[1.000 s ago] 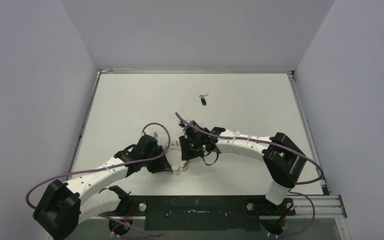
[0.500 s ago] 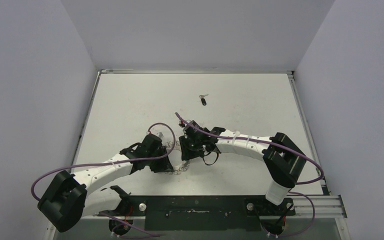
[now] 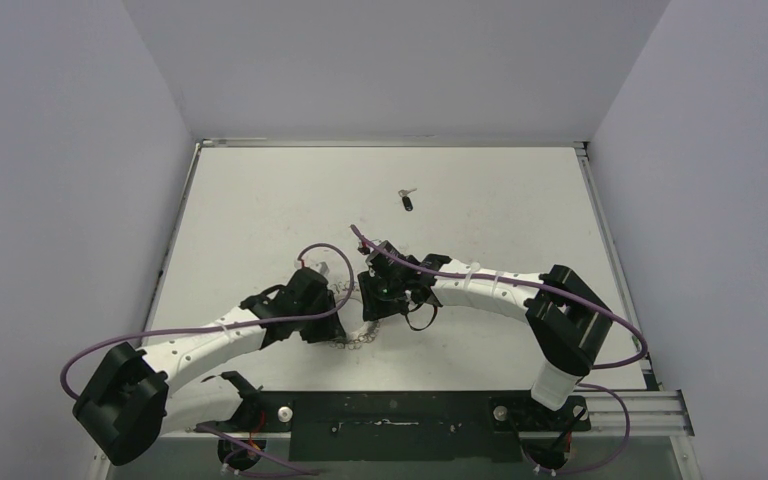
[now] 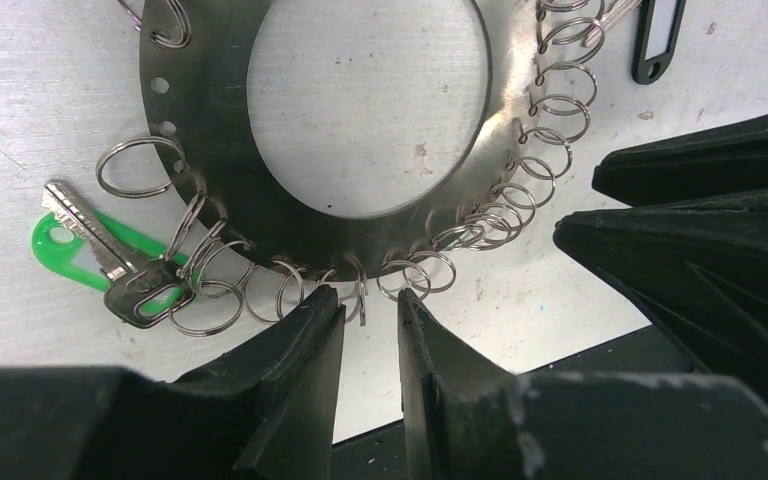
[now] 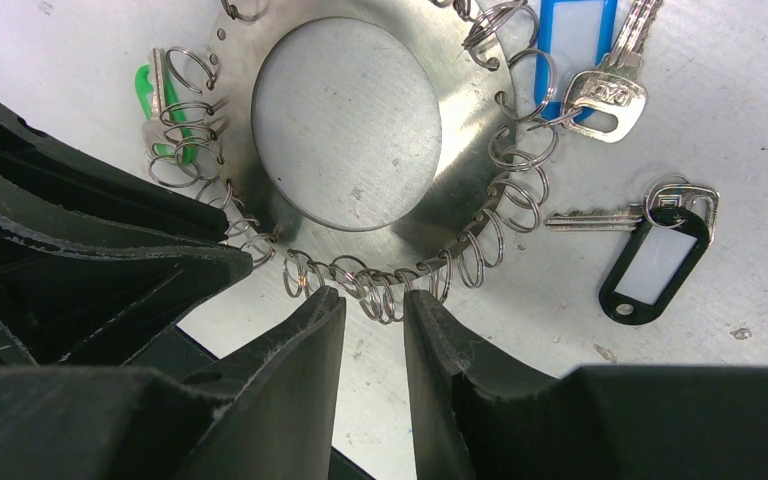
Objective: Put the keys on the keyring
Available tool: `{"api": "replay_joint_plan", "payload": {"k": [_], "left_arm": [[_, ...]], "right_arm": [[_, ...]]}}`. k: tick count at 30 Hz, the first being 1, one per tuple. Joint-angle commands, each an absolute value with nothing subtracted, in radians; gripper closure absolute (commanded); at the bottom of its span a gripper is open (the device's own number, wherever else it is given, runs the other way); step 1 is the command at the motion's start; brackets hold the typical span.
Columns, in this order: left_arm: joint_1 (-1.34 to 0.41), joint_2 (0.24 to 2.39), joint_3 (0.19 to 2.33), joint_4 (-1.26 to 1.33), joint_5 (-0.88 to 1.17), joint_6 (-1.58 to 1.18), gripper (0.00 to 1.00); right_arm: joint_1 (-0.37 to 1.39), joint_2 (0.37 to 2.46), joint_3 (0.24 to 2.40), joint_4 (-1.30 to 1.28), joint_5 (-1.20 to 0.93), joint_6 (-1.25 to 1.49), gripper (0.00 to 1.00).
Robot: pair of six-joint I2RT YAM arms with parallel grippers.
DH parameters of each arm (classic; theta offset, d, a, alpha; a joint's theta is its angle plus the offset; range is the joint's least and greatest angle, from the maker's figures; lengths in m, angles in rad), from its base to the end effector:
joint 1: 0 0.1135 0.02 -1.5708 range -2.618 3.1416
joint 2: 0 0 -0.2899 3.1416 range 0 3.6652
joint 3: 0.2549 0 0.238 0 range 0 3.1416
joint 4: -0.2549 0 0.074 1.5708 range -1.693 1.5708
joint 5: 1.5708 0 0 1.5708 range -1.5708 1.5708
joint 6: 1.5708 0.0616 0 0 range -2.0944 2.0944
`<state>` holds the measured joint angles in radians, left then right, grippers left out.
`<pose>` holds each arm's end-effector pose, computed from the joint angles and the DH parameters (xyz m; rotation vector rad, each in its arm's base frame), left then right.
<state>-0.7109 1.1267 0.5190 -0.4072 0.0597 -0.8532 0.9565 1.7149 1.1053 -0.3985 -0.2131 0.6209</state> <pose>0.1418 -0.1270 0.1780 -0.1705 2.7193 -0.6056 0.1948 0.2988 0.2042 -0.5506 2.7344 0.7818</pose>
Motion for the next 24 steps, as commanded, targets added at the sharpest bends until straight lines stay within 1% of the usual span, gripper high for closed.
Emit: {"api": "replay_joint_plan", "payload": {"k": [1,7,17,24], "left_arm": [[-0.716,1.143,0.549,-0.379,0.052,-0.843,0.75],[-0.724,1.193,0.536,-0.318,0.079,-0.852,0.76],[-0.744,1.214,0.532,-0.312,0.064,-0.845,0.85],[-0.768,1.234,0.554,-0.369,0.026,-0.838,0.85]], "right_arm": [[0.958,1.713,1.128,-0.385,-0.194,0.621,0.7],[0.957,1.71,1.115,-0.381,-0.193,0.621,0.7],[0.956,1.691,1.101,-0.364,-0.19,0.627,0.69],[0.949,1.668,1.102,-0.364,-0.184,0.623,0.69]]}}
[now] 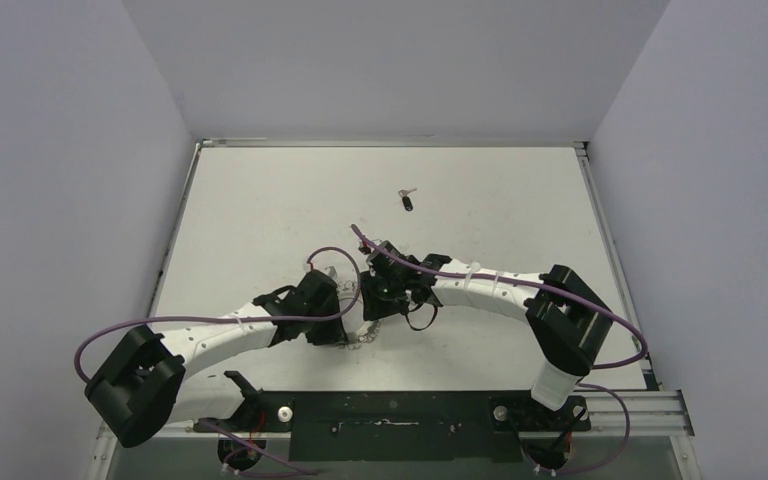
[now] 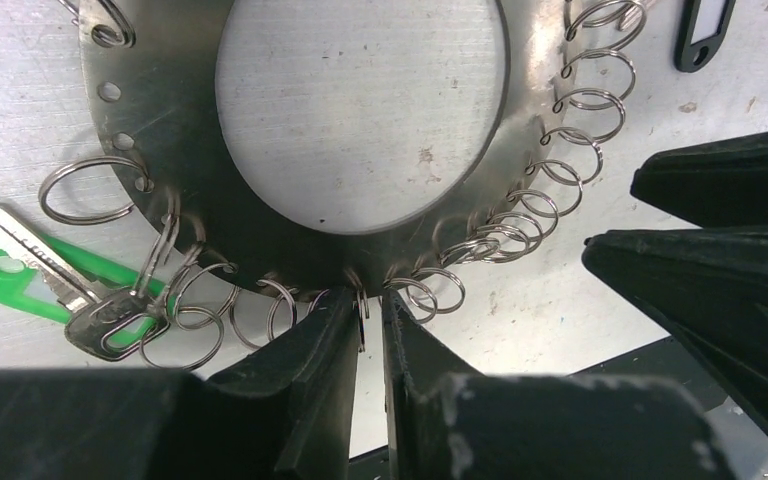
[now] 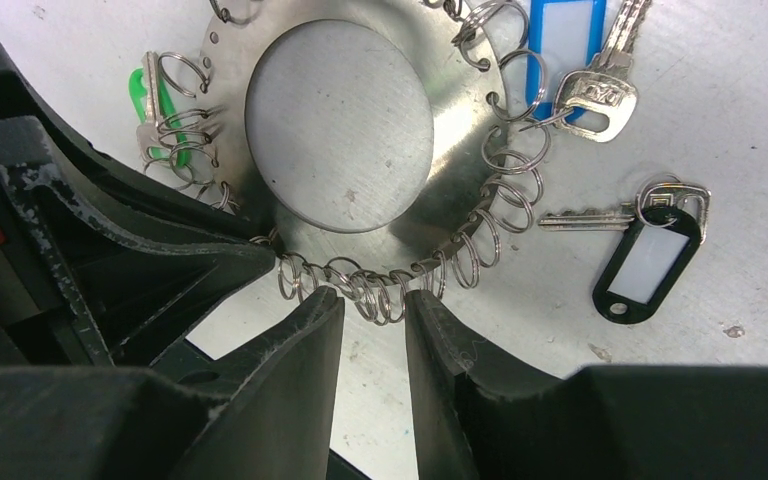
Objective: Put the keys on the keyring
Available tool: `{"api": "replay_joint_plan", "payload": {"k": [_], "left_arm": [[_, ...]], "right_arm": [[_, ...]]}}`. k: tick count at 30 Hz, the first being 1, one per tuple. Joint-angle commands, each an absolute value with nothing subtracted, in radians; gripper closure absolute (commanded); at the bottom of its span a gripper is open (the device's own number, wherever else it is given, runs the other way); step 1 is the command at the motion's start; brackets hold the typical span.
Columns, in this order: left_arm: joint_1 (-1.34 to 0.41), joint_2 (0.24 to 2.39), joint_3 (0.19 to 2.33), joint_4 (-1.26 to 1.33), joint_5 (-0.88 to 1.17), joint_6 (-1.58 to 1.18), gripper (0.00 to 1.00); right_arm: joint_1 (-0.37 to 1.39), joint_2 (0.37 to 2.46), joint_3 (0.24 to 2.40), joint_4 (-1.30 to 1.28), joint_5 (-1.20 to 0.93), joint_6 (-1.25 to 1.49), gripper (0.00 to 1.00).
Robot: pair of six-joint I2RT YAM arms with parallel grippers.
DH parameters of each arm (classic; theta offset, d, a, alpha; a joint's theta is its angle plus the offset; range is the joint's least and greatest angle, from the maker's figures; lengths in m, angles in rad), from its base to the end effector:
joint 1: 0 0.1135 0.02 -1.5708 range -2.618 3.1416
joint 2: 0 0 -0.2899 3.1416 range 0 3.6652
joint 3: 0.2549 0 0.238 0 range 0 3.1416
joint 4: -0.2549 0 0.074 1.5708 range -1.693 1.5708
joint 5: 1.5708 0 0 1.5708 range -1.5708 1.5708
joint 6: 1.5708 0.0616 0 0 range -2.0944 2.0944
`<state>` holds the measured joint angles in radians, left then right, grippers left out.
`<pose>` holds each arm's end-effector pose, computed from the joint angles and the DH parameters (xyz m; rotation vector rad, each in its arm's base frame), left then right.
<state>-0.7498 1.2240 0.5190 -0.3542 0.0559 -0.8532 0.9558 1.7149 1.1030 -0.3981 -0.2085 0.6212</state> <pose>0.1456 -0.1403 0.1644 -0.1228 2.7657 -0.5740 0.1950 0.2982 0.2035 -0.5470 2.7349 0.7751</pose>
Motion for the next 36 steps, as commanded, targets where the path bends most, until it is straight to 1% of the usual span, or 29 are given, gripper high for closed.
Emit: {"api": "replay_joint_plan", "payload": {"k": [1,4,6,9,16,22,25,28,31,36], "left_arm": [[-0.773,1.235,0.56,-0.381,0.017,-0.838,0.85],[-0.792,1.242,0.582,-0.412,0.008,-0.833,0.86],[-0.802,1.244,0.591,-0.419,-0.013,-0.83,0.9],[-0.817,1.243,0.619,-0.443,-0.03,-0.821,1.0],[-0.833,1.192,0.72,-0.56,-0.103,-0.74,1.0],[-0.832,1.083,0.822,-0.627,-0.109,-0.583,1.0],[-0.83,1.025,0.869,-0.638,-0.093,-0.504,1.0],[-0.831,0.964,0.875,-0.586,-0.022,-0.39,1.0],[-0.831,0.891,0.837,-0.506,0.051,-0.303,1.0],[-0.829,0.803,0.752,-0.372,0.134,-0.212,1.0]], "right_arm": [[0.947,1.666,1.101,-0.364,-0.184,0.621,0.69],[0.946,1.662,1.099,-0.365,-0.183,0.618,0.69],[0.944,1.657,1.096,-0.363,-0.184,0.617,0.69],[0.942,1.64,1.09,-0.352,-0.182,0.613,0.69],[0.911,1.507,1.047,-0.276,-0.18,0.577,0.65],[0.898,1.356,1.029,-0.174,-0.175,0.462,0.5],[0.896,1.306,1.002,-0.079,-0.208,0.37,0.41],[0.897,1.263,0.953,0.047,-0.239,0.316,0.38],[0.897,1.23,0.903,0.142,-0.333,0.224,0.37],[0.893,1.206,0.89,0.144,-0.418,0.132,0.37]]}}
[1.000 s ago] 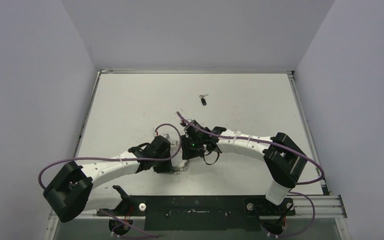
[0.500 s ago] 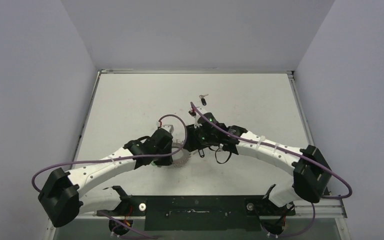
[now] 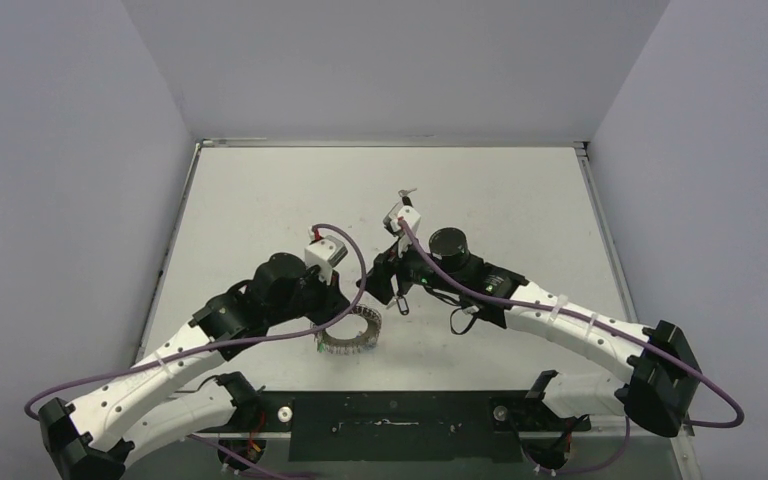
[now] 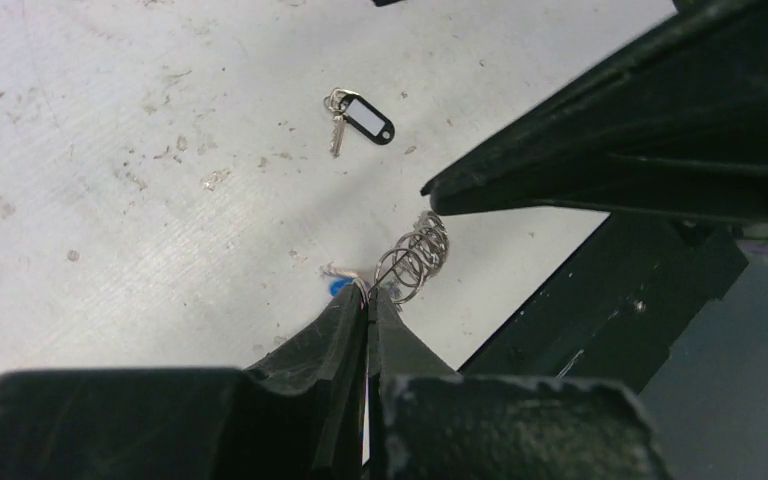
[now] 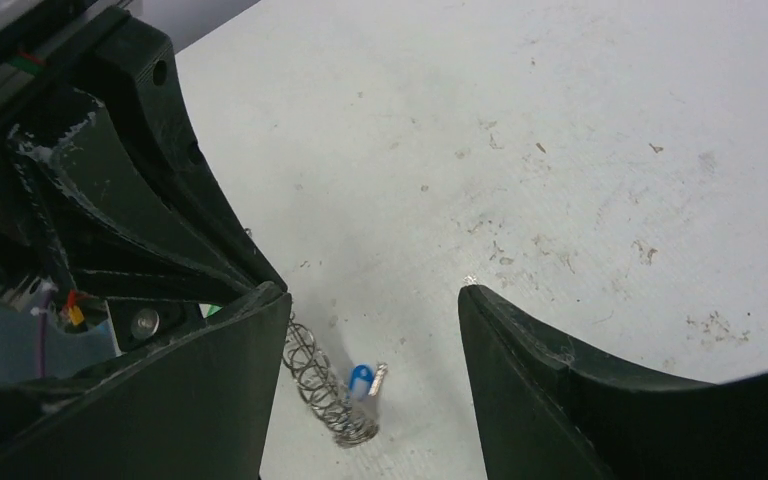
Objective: Put the keys on the keyring
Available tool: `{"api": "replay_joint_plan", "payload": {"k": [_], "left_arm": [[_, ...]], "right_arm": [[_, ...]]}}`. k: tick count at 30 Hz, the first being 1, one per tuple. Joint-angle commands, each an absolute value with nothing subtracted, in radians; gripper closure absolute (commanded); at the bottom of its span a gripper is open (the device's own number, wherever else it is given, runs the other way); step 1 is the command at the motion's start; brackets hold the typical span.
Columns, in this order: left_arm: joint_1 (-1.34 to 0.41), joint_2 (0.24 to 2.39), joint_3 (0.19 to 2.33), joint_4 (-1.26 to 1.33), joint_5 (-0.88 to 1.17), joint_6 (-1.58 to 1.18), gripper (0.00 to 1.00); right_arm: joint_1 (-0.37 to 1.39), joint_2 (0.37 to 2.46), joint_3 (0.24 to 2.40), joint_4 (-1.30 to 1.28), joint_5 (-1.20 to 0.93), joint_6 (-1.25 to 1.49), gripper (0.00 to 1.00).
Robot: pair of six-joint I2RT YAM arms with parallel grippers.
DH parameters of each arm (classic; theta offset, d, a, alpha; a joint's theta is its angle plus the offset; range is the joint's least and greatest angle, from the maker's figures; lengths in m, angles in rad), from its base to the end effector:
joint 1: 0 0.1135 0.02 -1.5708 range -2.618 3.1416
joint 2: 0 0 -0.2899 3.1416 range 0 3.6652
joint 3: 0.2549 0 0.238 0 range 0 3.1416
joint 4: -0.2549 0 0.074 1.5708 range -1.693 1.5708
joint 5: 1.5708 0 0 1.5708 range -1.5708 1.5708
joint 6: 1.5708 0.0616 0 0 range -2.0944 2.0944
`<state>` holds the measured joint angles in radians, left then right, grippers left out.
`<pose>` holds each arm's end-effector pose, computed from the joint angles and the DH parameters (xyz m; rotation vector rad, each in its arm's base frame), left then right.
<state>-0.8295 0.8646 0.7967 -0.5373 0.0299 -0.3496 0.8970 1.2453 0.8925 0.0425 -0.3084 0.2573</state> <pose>0.1183 -0.1320 0.3012 0.5551 2.1940 -0.6877 0.1667 0.2387 0.3244 -0.8444 1.8278 1.0569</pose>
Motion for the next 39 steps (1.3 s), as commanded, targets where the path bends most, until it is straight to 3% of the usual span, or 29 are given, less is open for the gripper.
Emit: {"api": "replay_joint_plan", "payload": {"k": [1,13,24,30,39], "left_arm": [[-0.829,0.791,0.742,-0.356,0.138,-0.194,1.0],[-0.783,0.788,0.72,-0.275,0.401,0.108,1.0],[-0.547,0.875,0.617,0.178,0.84,-0.177,1.0],[-0.525,0.906,0.548,0.375,0.92,-0.286,1.0],[-0.523,0.879,0.503,0.456,0.965,-0.328,1.0]], "right_arm": [[0.893,1.204,0.89,0.142,-0.442,0.113,0.37],[0.83,1.155,0.811,0.204,-0.62,0.007,0.39],[0.789,1.125,0.668,0.401,-0.731,0.08,0.4],[0.787,1.155,0.591,0.58,-0.754,0.149,0.42],[0.787,1.135,0.585,0.547,-0.818,0.044,0.49]]}}
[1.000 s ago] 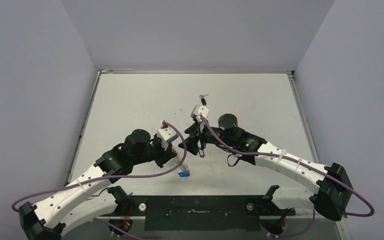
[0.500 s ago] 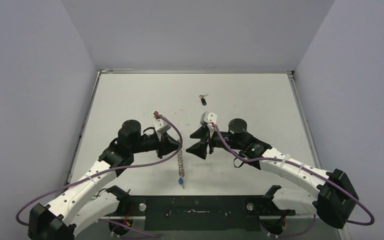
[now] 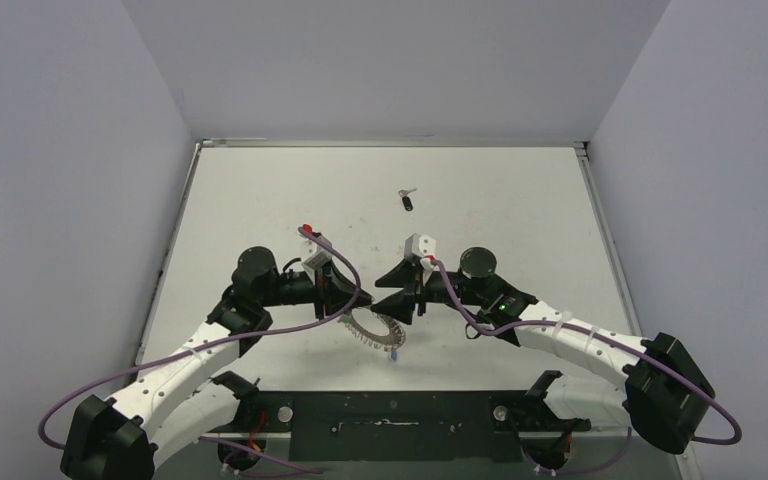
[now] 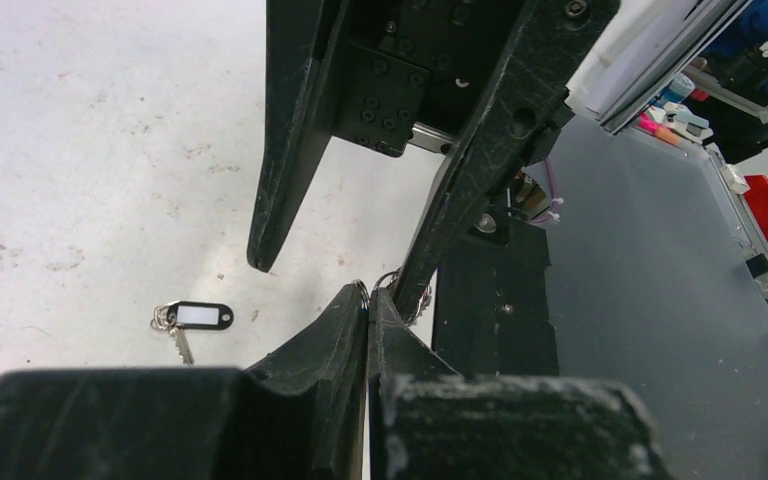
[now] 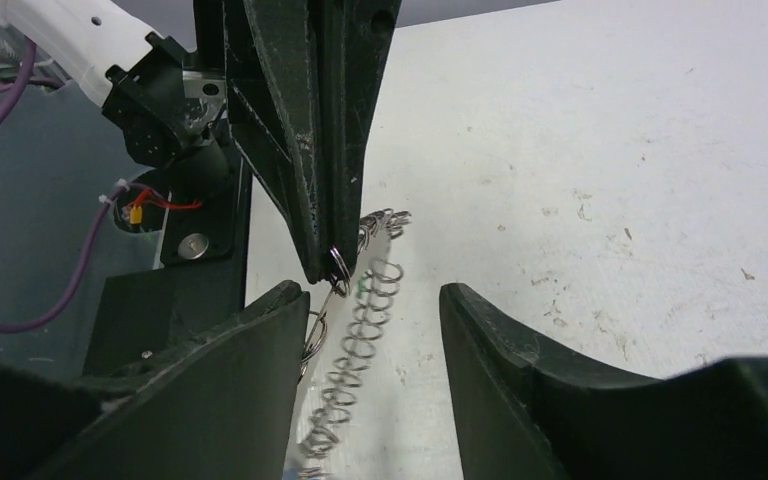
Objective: Put the keys on the keyring
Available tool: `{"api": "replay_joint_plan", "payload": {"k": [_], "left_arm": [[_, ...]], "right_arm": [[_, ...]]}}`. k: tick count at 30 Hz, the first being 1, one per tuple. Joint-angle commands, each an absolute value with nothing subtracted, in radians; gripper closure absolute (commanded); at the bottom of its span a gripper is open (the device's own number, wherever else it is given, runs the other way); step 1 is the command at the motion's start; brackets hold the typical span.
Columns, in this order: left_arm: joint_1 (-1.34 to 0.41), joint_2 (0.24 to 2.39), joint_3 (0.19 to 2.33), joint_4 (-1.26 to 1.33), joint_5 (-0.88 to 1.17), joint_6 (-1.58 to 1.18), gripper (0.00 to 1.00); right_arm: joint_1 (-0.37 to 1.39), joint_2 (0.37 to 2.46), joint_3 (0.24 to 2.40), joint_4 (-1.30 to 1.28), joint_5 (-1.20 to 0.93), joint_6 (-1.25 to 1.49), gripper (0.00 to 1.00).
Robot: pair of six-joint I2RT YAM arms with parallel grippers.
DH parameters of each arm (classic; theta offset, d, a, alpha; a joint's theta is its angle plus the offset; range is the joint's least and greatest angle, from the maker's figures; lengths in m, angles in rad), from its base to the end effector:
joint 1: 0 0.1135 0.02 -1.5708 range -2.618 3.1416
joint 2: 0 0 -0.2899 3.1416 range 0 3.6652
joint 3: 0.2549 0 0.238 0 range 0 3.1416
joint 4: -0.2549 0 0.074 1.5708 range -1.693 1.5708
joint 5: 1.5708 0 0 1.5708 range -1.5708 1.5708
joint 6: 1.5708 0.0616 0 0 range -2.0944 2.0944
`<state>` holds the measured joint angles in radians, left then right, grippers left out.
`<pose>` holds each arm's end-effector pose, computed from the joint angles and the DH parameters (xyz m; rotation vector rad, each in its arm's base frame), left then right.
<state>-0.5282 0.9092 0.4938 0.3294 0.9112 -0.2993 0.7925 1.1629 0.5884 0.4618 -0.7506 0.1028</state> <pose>0.1380 -0.1369 0.2946 0.9278 1.5586 -1.3524 0.1451 0.2070 0.2915 -1.1532 1.4167 1.2782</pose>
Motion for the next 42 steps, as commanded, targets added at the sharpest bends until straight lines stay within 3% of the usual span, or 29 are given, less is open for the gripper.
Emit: {"api": "replay_joint_plan", "payload": {"k": [1,7,22,29,42], "left_arm": [[-0.523,0.878,0.503,0.456,0.965,-0.328,1.0],[-0.523,0.879,0.503,0.455,0.958,-0.327,1.0],[-0.523,0.905,0.5,0.492,0.973,-0.355,1.0],[-0.525,0.91,0.498,0.502,0.983,-0.365,1.0],[-0.524,0.849,0.518,0.354,0.877,-0.272,1.0]], "right_arm": [[0.787,1.135,0.587,0.546,-0.833,0.036,0.53],[0.787,1.146,0.598,0.528,-0.894,0.006,0.77],[0.79,1.19,0.608,0.587,-0.841,0.037,0.81],[0.79,1.209,0.624,0.547,-0.821,0.036,1.0],[0.79,1.169,0.573,0.616,-0.736,0.112,1.0]]}}
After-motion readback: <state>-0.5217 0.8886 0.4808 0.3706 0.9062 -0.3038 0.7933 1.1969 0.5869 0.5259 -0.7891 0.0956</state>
